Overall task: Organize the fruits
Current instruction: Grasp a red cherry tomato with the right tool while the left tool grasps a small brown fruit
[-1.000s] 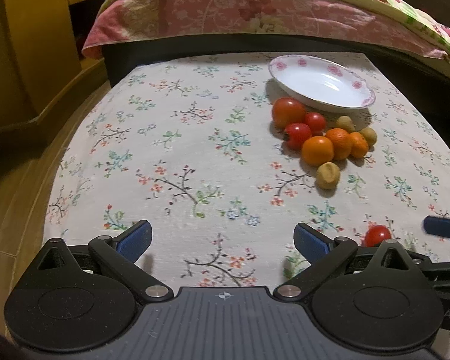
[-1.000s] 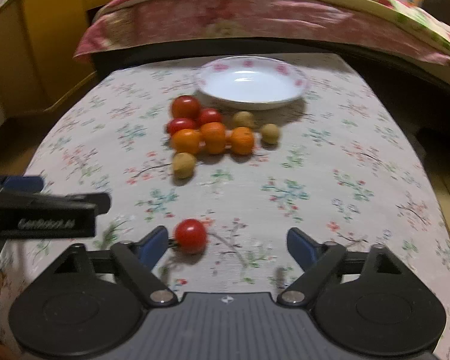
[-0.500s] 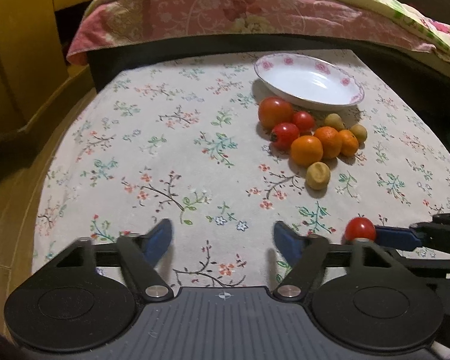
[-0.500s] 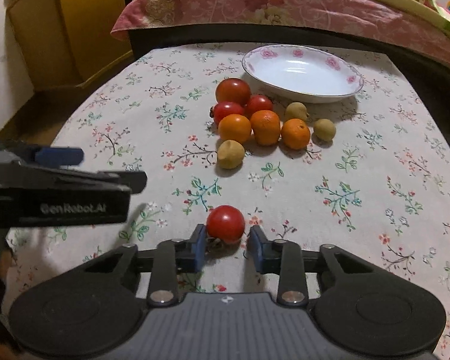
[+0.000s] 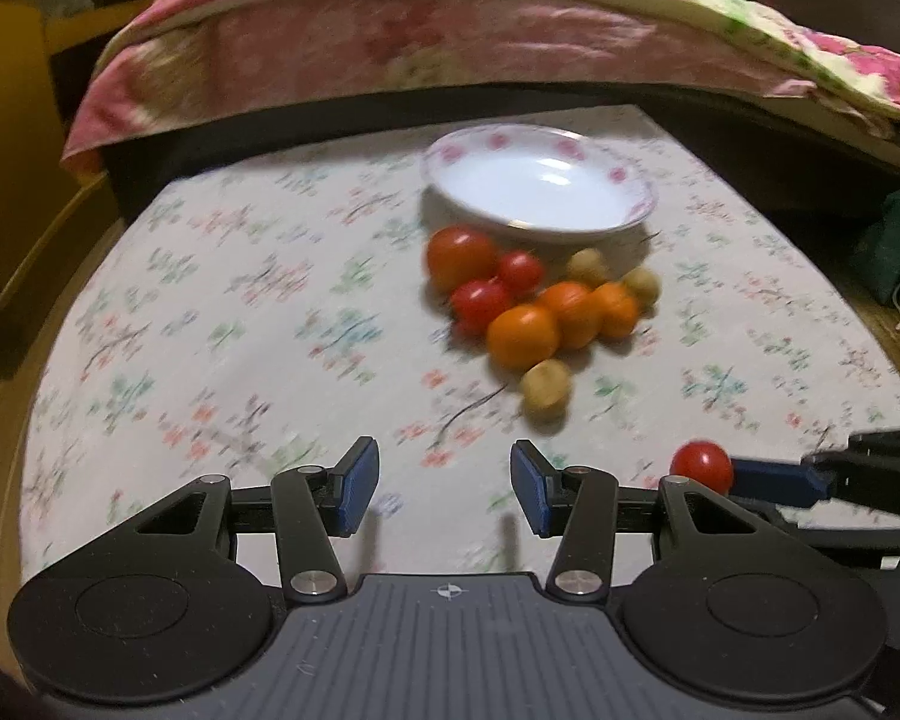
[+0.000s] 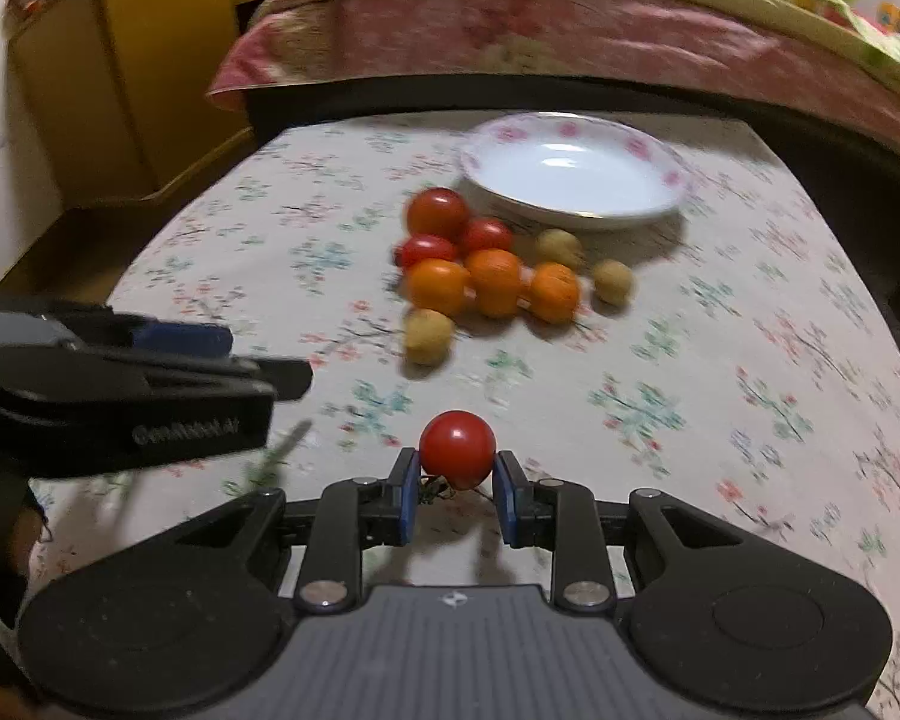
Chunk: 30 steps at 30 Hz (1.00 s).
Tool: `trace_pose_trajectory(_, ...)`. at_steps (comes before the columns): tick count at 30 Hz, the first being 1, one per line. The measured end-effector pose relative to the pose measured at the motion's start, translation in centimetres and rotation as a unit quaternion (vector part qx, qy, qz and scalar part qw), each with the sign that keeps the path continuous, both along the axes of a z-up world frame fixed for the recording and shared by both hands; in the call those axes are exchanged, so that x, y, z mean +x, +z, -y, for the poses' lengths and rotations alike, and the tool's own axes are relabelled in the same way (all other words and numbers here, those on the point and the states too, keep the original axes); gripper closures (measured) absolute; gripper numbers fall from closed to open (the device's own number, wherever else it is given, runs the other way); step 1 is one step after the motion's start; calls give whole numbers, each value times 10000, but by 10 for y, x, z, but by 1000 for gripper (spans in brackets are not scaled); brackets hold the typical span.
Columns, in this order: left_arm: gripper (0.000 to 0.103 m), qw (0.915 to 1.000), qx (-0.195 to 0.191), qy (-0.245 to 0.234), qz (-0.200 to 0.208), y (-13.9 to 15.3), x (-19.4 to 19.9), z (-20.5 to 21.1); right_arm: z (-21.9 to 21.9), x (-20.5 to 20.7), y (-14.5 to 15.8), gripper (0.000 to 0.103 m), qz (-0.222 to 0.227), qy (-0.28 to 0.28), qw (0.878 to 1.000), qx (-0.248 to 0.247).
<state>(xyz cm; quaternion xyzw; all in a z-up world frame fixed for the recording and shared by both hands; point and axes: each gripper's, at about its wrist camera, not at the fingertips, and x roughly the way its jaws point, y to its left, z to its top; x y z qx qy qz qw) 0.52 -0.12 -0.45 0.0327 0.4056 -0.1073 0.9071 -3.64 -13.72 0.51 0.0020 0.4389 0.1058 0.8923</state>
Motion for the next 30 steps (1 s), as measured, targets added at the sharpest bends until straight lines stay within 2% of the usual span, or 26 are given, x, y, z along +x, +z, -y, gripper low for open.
trace_pose_trajectory(8,47,9997,108,-170,-132,-17,26,35,33,2,-4,77,-202,-517,9980,295)
trace_pose_trajectory(15,60,9996,137,-221,-125,-24,38,45,44,7,-10,77,-408,-573,9958,592)
trace_pose_trajectory(17,71,9996,-8,-226,-148,-23,40,43,45,9,-10,77,-403,-556,9961,559)
trace_pose_trajectory(18,71,9994,-68,-256,-206,-22,43,43,47,10,-10,77,-390,-559,9963,526)
trace_pose_trajectory(22,72,9990,85,-368,-241,-20,36,42,62,4,-7,77,-372,-799,9951,438)
trace_pose_trajectory(25,72,9988,56,-427,-247,-20,24,37,70,0,-1,77,-355,-1080,9917,593)
trace_pose_trajectory(30,72,9987,-146,-465,-136,-1,13,24,55,-5,18,77,-9,-1010,9942,372)
